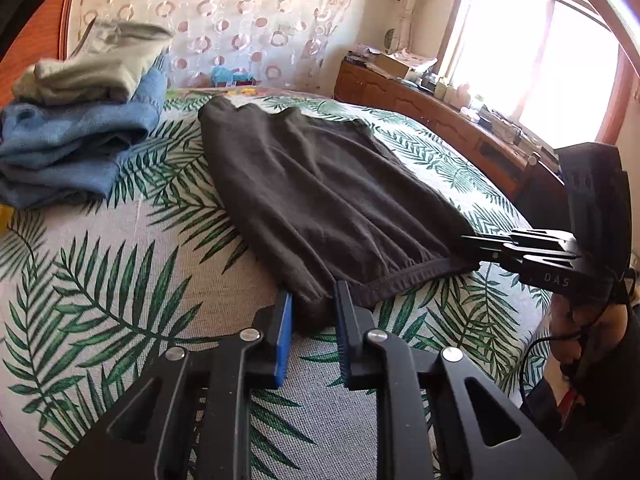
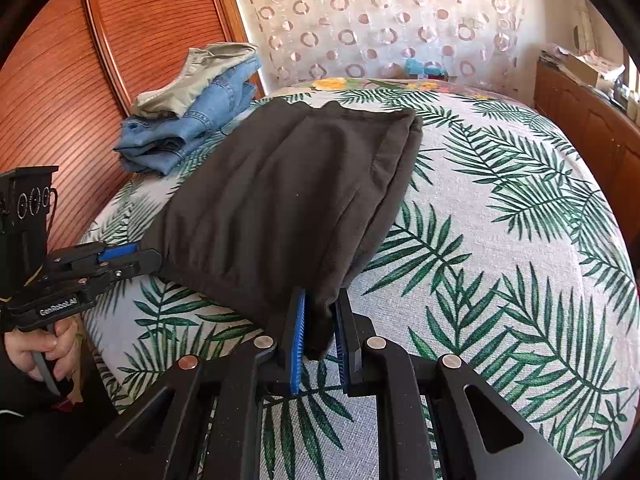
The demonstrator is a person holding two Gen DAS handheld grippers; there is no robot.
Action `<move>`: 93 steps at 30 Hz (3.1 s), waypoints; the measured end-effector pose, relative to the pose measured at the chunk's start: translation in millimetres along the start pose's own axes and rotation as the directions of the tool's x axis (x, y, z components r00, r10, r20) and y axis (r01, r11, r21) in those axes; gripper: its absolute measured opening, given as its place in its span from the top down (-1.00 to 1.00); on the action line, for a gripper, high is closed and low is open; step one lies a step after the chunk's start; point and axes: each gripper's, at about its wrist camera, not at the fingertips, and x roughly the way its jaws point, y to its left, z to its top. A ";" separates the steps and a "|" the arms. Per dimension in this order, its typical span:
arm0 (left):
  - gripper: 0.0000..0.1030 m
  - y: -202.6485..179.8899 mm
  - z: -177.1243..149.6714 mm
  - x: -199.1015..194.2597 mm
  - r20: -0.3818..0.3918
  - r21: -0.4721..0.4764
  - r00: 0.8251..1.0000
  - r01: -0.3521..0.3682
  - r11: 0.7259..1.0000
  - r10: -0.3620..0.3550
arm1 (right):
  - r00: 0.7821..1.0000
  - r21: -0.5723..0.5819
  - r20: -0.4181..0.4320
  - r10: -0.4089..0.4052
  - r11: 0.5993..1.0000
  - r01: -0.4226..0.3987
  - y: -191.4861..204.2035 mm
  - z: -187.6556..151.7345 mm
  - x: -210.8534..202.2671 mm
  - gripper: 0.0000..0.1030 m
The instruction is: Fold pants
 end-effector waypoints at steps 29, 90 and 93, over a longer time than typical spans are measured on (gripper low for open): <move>0.73 -33.4 41.5 -89.6 0.188 0.104 0.980 0.041 0.994 -0.060 | 0.985 -0.104 0.172 0.030 0.995 -0.012 22.5 2.8 -90.2 0.87; 0.52 33.4 105.0 24.1 0.032 -0.015 0.999 -0.036 0.999 0.037 | 0.991 -0.075 0.039 -0.125 0.989 0.128 0.2 108.1 65.4 0.61; 0.04 33.5 104.6 14.5 0.059 -0.012 0.998 -0.035 0.999 0.035 | 0.987 -0.072 0.055 -0.150 0.985 0.154 -1.0 101.4 53.5 0.29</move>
